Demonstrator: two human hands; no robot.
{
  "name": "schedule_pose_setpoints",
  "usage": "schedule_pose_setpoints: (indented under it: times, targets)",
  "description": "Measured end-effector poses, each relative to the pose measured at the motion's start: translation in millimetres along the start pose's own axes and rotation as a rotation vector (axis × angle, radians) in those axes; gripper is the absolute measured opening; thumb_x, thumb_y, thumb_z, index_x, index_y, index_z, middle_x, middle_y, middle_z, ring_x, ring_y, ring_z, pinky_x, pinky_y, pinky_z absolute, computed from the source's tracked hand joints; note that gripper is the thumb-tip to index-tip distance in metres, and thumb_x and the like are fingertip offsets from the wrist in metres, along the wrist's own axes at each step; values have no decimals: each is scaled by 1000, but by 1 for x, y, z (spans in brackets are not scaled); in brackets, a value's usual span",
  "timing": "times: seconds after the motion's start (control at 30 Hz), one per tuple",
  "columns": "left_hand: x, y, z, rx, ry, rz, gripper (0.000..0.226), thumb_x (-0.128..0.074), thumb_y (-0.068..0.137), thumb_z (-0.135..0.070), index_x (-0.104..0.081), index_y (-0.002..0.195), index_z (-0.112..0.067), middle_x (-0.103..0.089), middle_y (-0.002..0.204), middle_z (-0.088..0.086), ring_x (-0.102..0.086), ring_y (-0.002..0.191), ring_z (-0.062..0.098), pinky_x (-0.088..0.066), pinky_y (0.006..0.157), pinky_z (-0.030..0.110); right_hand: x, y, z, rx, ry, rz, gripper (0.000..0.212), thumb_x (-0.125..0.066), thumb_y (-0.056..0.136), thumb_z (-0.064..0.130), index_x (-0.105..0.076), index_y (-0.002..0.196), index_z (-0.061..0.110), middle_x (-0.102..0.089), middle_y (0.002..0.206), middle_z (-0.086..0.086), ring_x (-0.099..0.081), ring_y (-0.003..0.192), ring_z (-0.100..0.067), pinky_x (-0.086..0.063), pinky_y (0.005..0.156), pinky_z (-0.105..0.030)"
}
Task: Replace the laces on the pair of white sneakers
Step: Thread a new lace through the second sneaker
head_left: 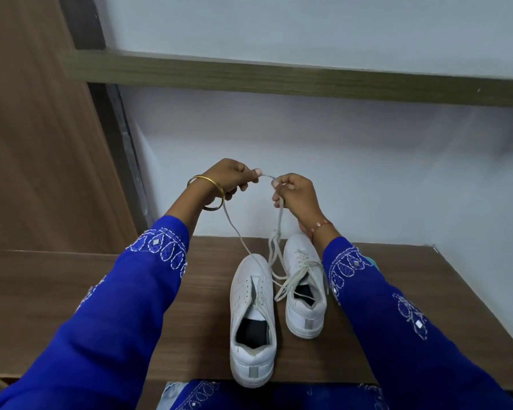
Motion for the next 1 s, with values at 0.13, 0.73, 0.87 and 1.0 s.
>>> schedule_pose_setpoints:
  times: [0.13, 0.73, 0.87, 1.0]
  targets:
    - [15, 2, -4, 1, -88, -84, 30, -53, 92, -38, -62, 74, -15, -43, 63, 1, -31, 52, 14, -31, 46, 21, 15, 5, 9, 21, -10, -81, 10, -51, 94, 14, -58, 95, 7, -49, 64, -2, -46, 56, -10, -51, 51, -20]
    - [77, 3, -20, -186, -863, -481, 28, -40, 99, -29, -51, 75, -19, -54, 77, -3, -35, 39, 4, -32, 45, 18, -22, -18, -86, -168, -999, 577, 18, -62, 84, 6, -70, 95, -5, -69, 97, -15, -64, 92, -24, -46, 82, -27]
    - [68, 6, -15, -109, -911, -366, 33, -32, 101, -27, -44, 72, -19, -65, 88, 4, -35, 31, 6, -32, 39, 16, -11, -12, -34, -104, -442, 370, 22, -61, 86, 9, -66, 94, -12, -69, 91, -14, -60, 80, -15, -44, 74, -23]
    - [43, 13, 1, 42, -763, -278, 37, -32, 100, -28, -42, 66, -20, -63, 64, -1, -31, 28, 7, -27, 36, 12, -9, -10, 21, -46, -39, 280, 23, -45, 96, 10, -64, 92, -1, -58, 65, -7, -54, 54, -8, -49, 66, -25]
Point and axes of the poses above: each hand's wrist, its own y-axis towards the middle knuckle, its own x-axis out of the back of the hand, z = x × y, the point moved 9 cm from there along y, towards the middle knuckle
